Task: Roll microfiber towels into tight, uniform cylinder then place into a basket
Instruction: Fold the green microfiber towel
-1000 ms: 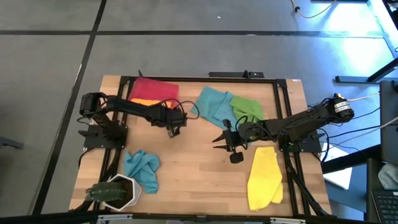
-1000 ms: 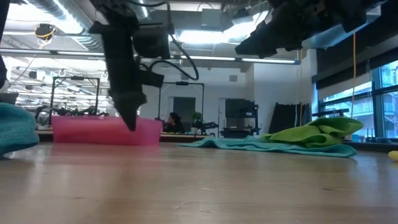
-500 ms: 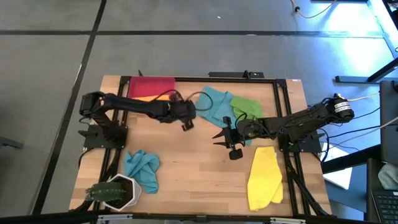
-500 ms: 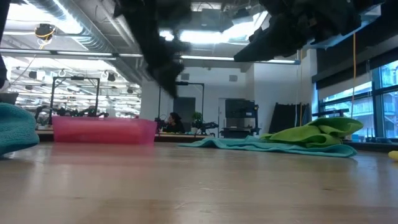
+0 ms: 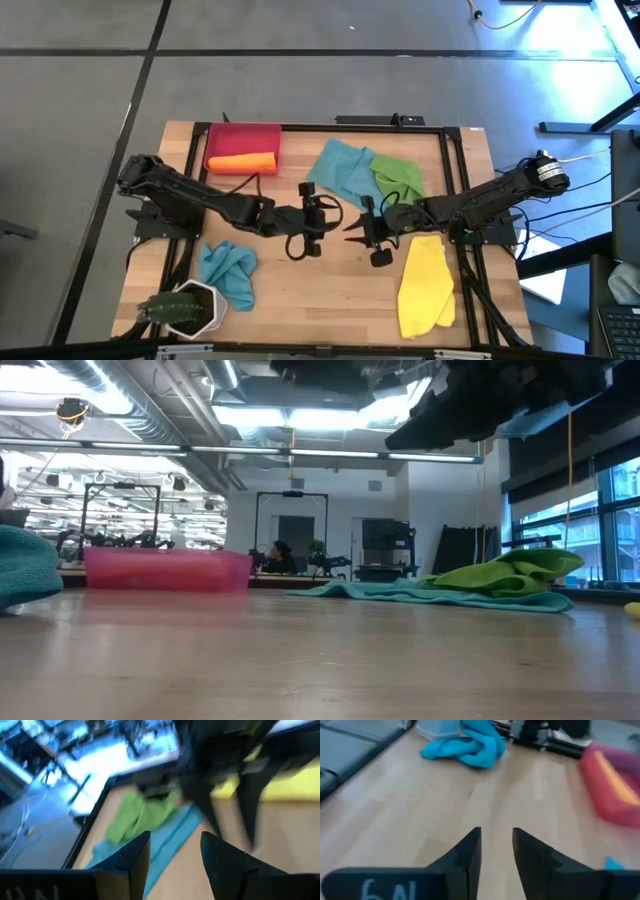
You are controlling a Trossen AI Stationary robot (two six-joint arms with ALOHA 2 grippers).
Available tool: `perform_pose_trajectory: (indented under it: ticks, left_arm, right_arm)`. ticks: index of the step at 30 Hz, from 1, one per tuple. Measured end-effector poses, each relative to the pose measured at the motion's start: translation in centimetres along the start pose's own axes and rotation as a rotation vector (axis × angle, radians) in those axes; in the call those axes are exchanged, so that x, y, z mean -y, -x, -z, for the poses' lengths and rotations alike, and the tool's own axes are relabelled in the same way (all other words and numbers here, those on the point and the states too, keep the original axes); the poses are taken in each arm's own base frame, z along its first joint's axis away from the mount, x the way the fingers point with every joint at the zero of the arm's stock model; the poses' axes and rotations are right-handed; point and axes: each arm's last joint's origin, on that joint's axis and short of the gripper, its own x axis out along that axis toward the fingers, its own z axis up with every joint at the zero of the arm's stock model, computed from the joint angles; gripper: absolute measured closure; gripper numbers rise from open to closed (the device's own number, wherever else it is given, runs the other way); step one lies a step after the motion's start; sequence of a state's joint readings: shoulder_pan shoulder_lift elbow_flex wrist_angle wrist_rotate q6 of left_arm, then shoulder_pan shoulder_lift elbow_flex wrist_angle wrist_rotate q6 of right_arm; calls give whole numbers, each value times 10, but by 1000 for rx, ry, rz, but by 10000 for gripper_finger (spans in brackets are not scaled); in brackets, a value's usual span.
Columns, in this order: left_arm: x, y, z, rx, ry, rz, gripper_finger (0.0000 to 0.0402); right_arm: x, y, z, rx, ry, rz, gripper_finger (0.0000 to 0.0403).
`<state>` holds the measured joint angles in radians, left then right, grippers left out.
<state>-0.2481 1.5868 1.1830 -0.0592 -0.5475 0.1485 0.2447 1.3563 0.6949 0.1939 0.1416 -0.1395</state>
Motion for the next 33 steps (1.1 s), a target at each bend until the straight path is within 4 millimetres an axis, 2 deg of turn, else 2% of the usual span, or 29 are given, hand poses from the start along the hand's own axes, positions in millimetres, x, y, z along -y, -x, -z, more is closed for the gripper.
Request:
perform_pose_trajectory:
  ticks: [2,6,13,16,20,27,30,33]
  left_arm:
    - [1,5,-2,11,-18,17,237]
    - [-4,3,-3,26,-28,35,237]
    - [-40,-16,5,-18,18,-24,237]
    - [-48,-21,9,-30,41,-13,237]
    - [-45,-21,23,-35,50,-5,238]
    - [-30,6,44,134,121,-18,250]
    - [-29,14,49,219,149,-47,251]
    - [-28,18,52,230,174,-51,251]
  right_arm:
    - [1,0,0,-11,49,49,292]
    - [8,-1,1,-24,126,90,292]
    - [34,-3,7,-37,133,97,292]
    - [44,-3,9,-43,106,102,292]
    - [48,-2,13,-80,65,109,292]
    - [44,-2,20,-153,5,93,292]
    - [38,-1,20,-168,15,103,292]
    - [31,-1,19,-176,39,150,292]
